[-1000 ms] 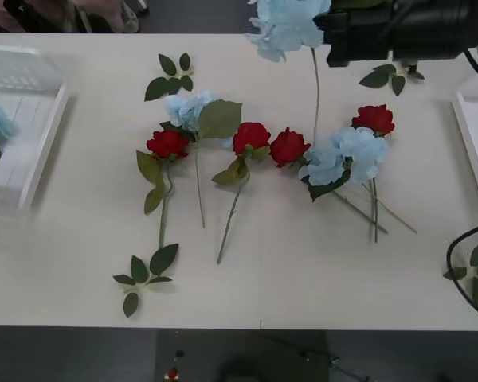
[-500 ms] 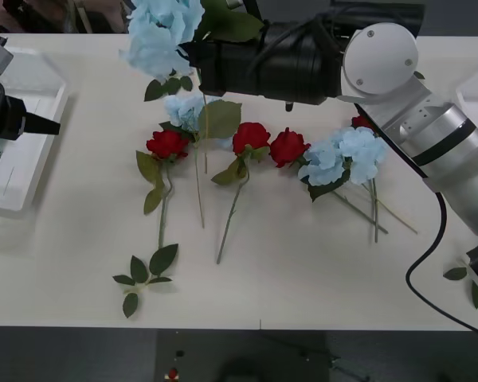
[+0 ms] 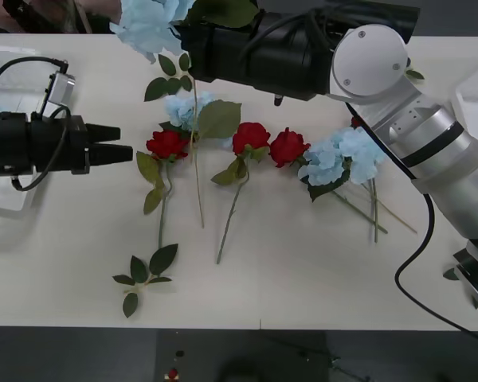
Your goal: Put the red flowers into the right box and the blue flowers into the left box
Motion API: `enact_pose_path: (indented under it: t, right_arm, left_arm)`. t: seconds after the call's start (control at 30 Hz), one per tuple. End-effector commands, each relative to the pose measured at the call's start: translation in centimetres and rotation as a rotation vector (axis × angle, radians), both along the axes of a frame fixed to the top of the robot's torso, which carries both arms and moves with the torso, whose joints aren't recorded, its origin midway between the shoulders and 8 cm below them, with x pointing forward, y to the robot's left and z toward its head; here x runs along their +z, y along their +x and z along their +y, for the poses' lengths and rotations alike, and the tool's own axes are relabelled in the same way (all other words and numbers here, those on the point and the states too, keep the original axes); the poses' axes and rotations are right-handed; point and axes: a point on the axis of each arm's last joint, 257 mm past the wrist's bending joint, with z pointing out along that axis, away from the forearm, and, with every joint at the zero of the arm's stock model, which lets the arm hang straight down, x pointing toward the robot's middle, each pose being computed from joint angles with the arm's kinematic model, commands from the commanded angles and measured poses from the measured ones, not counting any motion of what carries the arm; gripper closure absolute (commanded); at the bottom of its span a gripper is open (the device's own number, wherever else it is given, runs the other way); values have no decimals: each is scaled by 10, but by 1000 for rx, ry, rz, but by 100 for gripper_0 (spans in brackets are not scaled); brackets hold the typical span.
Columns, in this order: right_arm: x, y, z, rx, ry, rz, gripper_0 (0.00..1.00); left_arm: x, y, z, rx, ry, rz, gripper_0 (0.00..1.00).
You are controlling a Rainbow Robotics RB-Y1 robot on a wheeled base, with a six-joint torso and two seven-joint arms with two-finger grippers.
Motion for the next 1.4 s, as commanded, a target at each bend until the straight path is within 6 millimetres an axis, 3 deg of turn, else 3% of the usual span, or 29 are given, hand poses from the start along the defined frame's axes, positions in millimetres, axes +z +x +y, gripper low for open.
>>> enact_pose_path:
  t: [0.03,0.37,0.4,0.47,0.5,1.07,1.1,1.13,1.17,1.27,1.4]
  right_arm:
    - [30,-12,21,37,48,-12,100]
    - [34,-17,24,57,76,18,100]
    - [34,-17,24,59,79,22,100]
    - [35,-18,25,63,84,28,100]
    - [36,-19,25,66,87,28,100]
    - [36,-19,25,67,93,47,100]
    - [36,-18,24,63,87,42,84]
    - [36,-18,23,63,70,31,57]
    - [32,-19,23,67,55,34,47]
    - [26,-18,18,71,18,36,28]
    - [20,-20,14,83,-20,46,22]
  left_arm:
    - [20,-10,-42,-81,4,-91,0]
    - [14,-1,-108,-102,15,-117,0]
    - [14,-2,-113,-106,9,-117,19]
    - [16,-1,-119,-103,-11,-113,91]
    - [17,-1,-120,-103,-15,-113,100]
    - [23,-3,-119,-111,-11,-126,100]
    - [23,-3,-119,-111,-13,-125,100]
    - [23,-3,-119,-111,-13,-125,100]
    - [24,-3,-119,-111,-14,-127,100]
    - [25,-3,-119,-110,-17,-128,100]
    - [27,0,-114,-98,-16,-129,100]
